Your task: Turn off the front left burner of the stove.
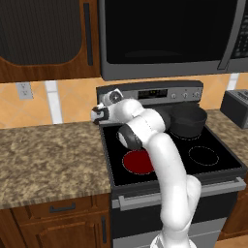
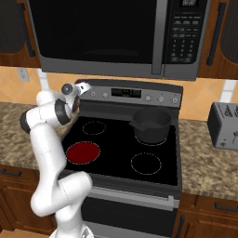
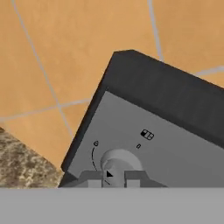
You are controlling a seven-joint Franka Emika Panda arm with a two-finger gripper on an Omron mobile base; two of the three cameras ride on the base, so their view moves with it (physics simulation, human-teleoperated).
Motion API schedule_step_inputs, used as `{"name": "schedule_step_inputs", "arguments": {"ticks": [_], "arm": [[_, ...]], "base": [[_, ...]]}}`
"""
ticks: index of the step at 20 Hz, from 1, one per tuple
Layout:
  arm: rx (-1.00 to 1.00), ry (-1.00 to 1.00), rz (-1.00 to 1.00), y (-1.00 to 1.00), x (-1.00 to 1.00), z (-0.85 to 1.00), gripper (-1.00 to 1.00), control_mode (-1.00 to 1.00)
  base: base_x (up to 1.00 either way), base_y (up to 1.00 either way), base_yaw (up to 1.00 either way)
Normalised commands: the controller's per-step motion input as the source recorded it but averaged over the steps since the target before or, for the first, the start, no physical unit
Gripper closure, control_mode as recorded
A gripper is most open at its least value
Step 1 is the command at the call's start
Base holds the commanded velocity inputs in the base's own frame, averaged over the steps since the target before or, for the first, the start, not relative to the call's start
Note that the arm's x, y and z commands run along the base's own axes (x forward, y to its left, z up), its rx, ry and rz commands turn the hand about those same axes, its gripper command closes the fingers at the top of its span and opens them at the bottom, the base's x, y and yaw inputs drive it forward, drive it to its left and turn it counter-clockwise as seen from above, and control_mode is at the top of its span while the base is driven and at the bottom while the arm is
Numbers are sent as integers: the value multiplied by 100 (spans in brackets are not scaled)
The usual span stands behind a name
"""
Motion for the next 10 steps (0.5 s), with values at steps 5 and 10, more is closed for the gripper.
{"name": "schedule_step_inputs", "arguments": {"ticks": [5,10], "arm": [[76,5,-24,-2,9,25,100,-100],[80,0,-24,-14,18,41,100,-100]], "base": [[0,0,0],[0,0,0]]}}
